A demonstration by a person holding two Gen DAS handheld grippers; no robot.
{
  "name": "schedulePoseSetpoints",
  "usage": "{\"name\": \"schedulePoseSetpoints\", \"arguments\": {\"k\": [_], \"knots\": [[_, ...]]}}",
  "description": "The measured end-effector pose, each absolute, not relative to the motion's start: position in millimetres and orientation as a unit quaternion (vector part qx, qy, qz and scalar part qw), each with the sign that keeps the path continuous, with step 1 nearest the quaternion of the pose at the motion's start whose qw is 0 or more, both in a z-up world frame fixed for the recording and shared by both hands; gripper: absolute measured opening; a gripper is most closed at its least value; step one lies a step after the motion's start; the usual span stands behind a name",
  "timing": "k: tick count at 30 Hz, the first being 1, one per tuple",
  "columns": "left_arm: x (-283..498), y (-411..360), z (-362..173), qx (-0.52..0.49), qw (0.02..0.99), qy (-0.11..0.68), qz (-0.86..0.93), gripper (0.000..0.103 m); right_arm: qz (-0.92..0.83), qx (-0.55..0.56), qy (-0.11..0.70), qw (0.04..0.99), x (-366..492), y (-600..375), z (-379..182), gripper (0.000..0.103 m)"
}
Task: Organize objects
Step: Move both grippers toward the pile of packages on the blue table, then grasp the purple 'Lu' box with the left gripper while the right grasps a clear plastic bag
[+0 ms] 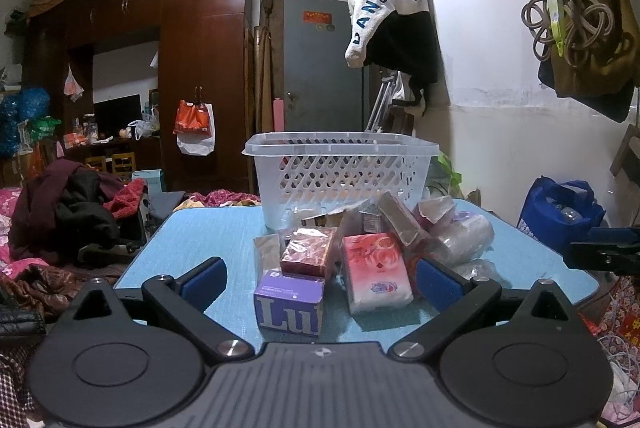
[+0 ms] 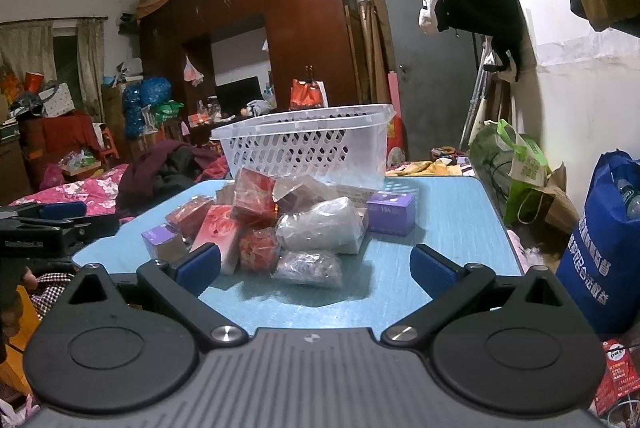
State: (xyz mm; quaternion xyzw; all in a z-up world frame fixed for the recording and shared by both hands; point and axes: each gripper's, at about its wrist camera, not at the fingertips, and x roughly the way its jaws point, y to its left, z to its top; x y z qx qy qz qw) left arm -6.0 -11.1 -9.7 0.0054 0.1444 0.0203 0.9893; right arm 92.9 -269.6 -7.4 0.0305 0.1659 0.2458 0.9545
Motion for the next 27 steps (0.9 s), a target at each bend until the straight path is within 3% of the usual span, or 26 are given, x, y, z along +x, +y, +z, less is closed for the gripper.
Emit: {"name": "schedulePoseSetpoints", "arguments": {"k": [11, 27], "knots": [[23.2, 28.5, -38.7, 0.021, 0.984, 0.166, 0.056, 0.102, 0.202, -0.015, 0.166, 0.965, 146.4, -234.6, -22.5, 0.103], [62.0, 18.9, -66.7, 0.055, 0.980, 0.191, 0.005, 0.101, 0.225, -0.056, 0.183, 0.955, 171.9, -204.5, -37.4, 0.088]]}}
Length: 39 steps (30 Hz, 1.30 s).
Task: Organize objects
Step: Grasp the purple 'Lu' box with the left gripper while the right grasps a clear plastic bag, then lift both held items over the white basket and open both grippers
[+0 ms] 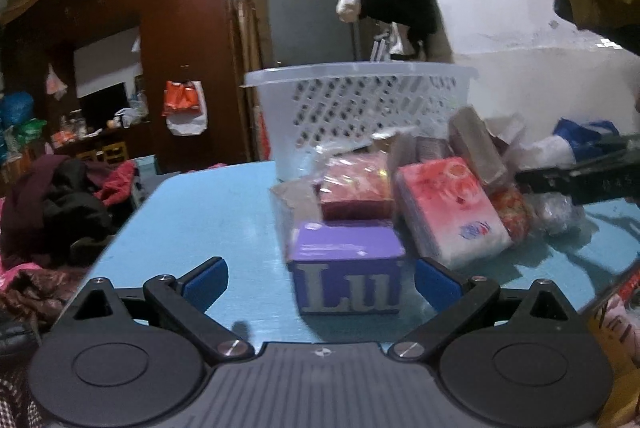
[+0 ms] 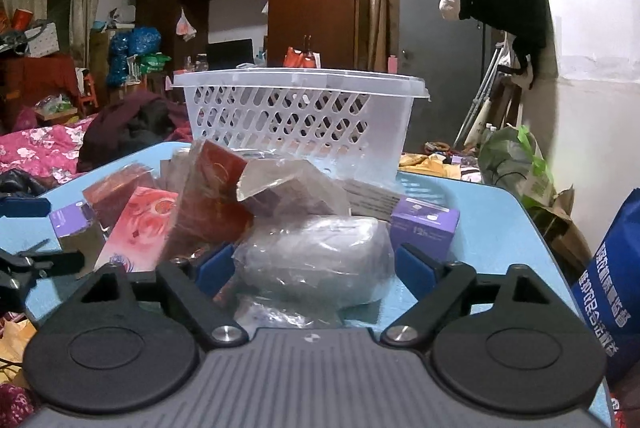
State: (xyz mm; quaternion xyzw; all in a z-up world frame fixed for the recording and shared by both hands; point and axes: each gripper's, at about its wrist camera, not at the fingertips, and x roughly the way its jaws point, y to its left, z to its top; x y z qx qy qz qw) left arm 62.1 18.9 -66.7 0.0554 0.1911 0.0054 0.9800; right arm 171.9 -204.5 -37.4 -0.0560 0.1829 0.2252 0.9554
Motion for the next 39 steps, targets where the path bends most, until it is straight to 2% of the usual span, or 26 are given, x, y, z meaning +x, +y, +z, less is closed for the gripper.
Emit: {"name": "schedulePoseSetpoints", "arguments": {"k": [2, 4, 16, 22, 26, 29, 35, 36, 37, 39], "knots": [[63.1, 14.5, -69.8, 0.060, 0.979, 0.194, 0.002, 0.091, 0.225, -0.055, 0.178, 0.956, 168.1, -204.4, -38.2, 0.084], [61.9, 16.8, -70.4, 0.041, 0.980, 0.195, -0.003, 0.057, 0.226, -0.050, 0.173, 0.957, 164.0, -207.0, -37.7, 0.084], [50.6, 42.3, -47.5, -0.017, 0.989, 0.149, 0.015, 0.057, 0.210, 0.010, 0.149, 0.966, 158.0, -250.9, -19.3, 0.084], [69.6, 40.2, -7.9, 0.009, 0.991, 0.130, 0.004, 0.057, 0.213, 0.007, 0.134, 0.968, 172.7, -252.6, 3.0, 0.084], [118.2, 37.7, 41.0, 0.001, 0.994, 0.105, -0.011, 0.057, 0.256, 0.007, 0.120, 0.959, 209.5, -233.6, 39.7, 0.084], [178.1, 31.8, 72.4, 0.009, 0.992, 0.122, -0.012, 0.057, 0.282, -0.003, 0.118, 0.952, 250.5, -205.9, 69.5, 0.084], [272.6, 25.2, 76.4, 0.001, 0.982, 0.190, -0.005, 0.057, 0.278, -0.050, 0.170, 0.944, 327.1, -155.1, 74.6, 0.085], [276.3, 23.5, 74.6, 0.005, 0.982, 0.190, -0.006, 0.059, 0.273, -0.056, 0.177, 0.944, 332.6, -150.3, 71.2, 0.086], [276.8, 22.0, 72.7, 0.007, 0.983, 0.185, -0.011, 0.071, 0.273, -0.057, 0.181, 0.943, 336.6, -147.1, 68.3, 0.087], [268.8, 22.3, 66.2, 0.006, 0.984, 0.174, -0.024, 0.093, 0.278, -0.055, 0.190, 0.940, 335.5, -146.1, 64.6, 0.098]]}}
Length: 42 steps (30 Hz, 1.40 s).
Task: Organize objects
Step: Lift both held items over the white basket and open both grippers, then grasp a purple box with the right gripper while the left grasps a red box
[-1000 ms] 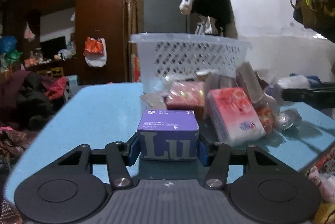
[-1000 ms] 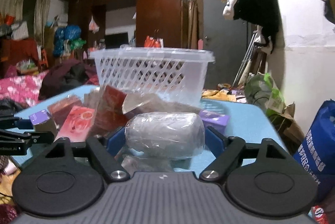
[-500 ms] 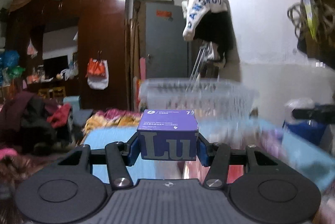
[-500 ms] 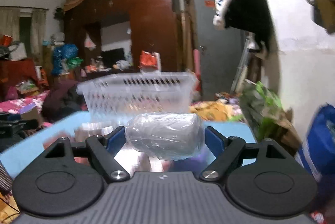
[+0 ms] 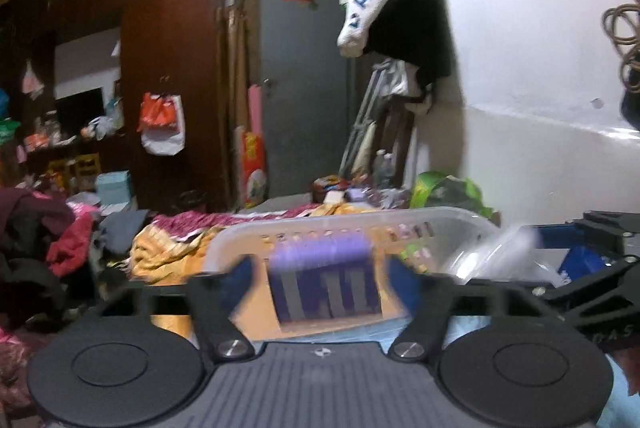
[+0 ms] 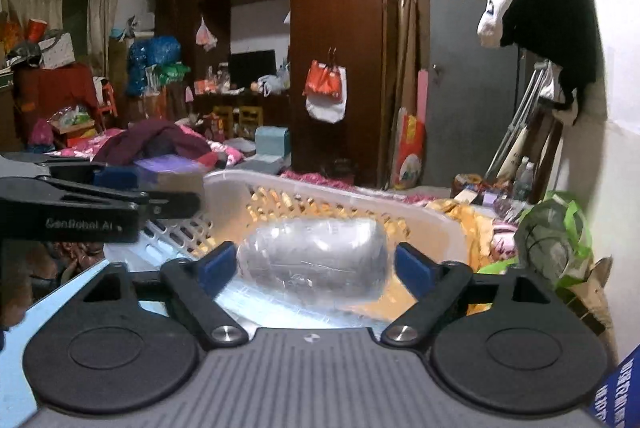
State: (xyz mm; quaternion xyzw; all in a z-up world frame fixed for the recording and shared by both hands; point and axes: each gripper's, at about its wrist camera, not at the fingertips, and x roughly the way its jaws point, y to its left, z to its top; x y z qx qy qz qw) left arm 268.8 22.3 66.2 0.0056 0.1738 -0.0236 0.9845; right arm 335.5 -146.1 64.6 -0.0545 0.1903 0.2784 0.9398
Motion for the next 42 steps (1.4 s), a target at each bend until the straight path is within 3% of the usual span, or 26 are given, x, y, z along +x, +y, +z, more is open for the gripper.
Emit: {"name": "schedulePoseSetpoints", "arguments": {"k": [2, 7, 13, 17, 21, 26, 30, 32, 33, 34, 42], "knots": [[254.9, 19.8, 62.3, 0.012, 0.987, 0.160, -0.022, 0.094, 0.277, -0.052, 0.169, 0.945, 318.2, -158.8, 66.7, 0.103], [190.6, 26.3, 47.8, 0.028, 0.990, 0.132, -0.036, 0.095, 0.262, -0.037, 0.140, 0.954, 268.4, -209.0, 57.4, 0.103], [137.1, 44.7, -6.0, -0.014, 0.983, 0.177, -0.036, 0.095, 0.174, -0.036, 0.231, 0.956, 269.7, -256.6, -14.1, 0.103], [112.1, 42.0, -25.4, -0.026, 0.984, 0.169, -0.045, 0.095, 0.187, 0.029, 0.266, 0.945, 275.0, -271.3, -35.9, 0.102], [108.8, 34.6, -33.7, -0.012, 0.985, 0.168, -0.037, 0.095, 0.196, 0.029, 0.285, 0.938, 288.4, -257.7, -39.2, 0.096], [113.9, 30.7, -39.6, -0.004, 0.983, 0.181, -0.040, 0.095, 0.193, 0.026, 0.287, 0.938, 287.8, -244.8, -42.3, 0.075], [119.8, 23.7, -43.7, 0.002, 0.982, 0.188, -0.038, 0.094, 0.187, 0.017, 0.278, 0.942, 281.4, -245.3, -42.2, 0.071], [121.6, 21.4, -45.6, 0.003, 0.981, 0.188, -0.039, 0.087, 0.186, 0.014, 0.275, 0.943, 279.2, -245.0, -41.4, 0.068], [122.1, 21.2, -46.8, 0.002, 0.981, 0.188, -0.041, 0.074, 0.186, 0.013, 0.274, 0.944, 278.6, -244.7, -41.1, 0.067], [120.4, 20.2, -46.9, 0.005, 0.983, 0.181, -0.036, 0.070, 0.187, 0.012, 0.272, 0.944, 277.9, -244.6, -41.0, 0.064], [112.9, 24.4, -49.3, 0.017, 0.982, 0.183, -0.034, 0.071, 0.174, -0.012, 0.264, 0.949, 272.9, -237.0, -39.7, 0.065]]}}
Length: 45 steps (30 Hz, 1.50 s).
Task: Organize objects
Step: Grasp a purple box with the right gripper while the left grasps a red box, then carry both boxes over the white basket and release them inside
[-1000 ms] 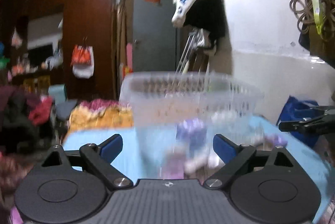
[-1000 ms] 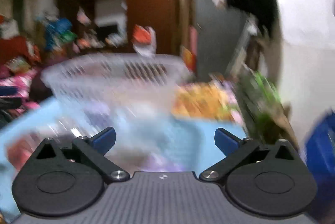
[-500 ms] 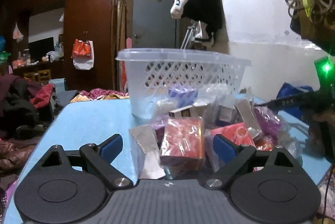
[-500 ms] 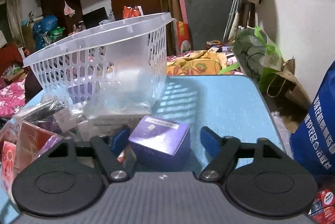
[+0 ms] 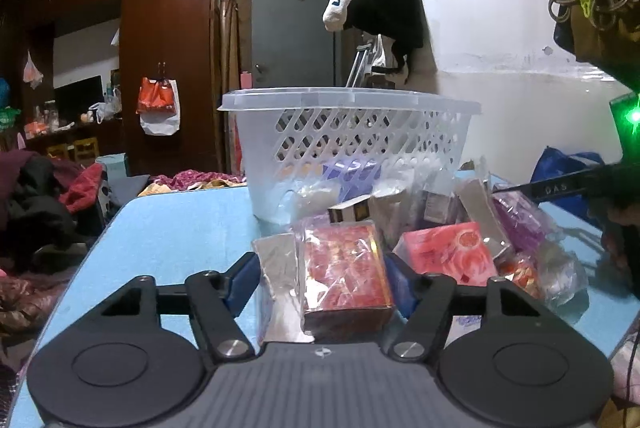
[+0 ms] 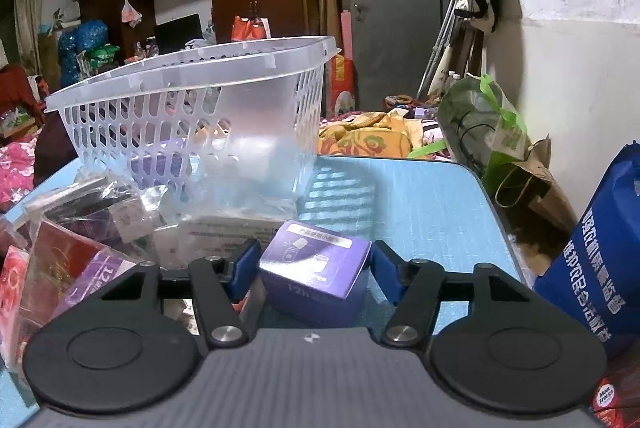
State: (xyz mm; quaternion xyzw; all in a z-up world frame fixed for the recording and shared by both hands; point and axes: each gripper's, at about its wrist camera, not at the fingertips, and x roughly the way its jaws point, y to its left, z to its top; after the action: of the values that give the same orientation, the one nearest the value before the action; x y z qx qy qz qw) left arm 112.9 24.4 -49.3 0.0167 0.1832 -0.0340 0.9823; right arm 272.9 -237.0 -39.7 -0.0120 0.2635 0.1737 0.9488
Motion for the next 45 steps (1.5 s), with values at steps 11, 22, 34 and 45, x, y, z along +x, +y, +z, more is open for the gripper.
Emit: {"name": "schedulePoseSetpoints", "arguments": {"k": [11, 22, 34, 45], "knots": [[99.2, 43.8, -41.2, -0.016, 0.986, 0.162, -0.044, 0.028, 0.172, 0.011, 0.224, 0.959, 262.2, -245.5, -34.0, 0.063], [83.1, 44.5, -55.7, 0.025, 0.981, 0.189, -0.024, 0.079, 0.175, 0.021, 0.229, 0.957, 266.0, -247.7, -34.5, 0.063], [78.3, 44.0, -53.6, 0.004, 0.986, 0.165, -0.018, 0.048, 0.185, 0.039, 0.188, 0.964, 254.2, -258.2, -28.6, 0.063], [177.4, 31.2, 74.7, -0.019, 0.993, 0.101, -0.061, 0.048, 0.239, -0.005, 0.077, 0.968, 257.9, -205.9, 92.7, 0.063]]}}
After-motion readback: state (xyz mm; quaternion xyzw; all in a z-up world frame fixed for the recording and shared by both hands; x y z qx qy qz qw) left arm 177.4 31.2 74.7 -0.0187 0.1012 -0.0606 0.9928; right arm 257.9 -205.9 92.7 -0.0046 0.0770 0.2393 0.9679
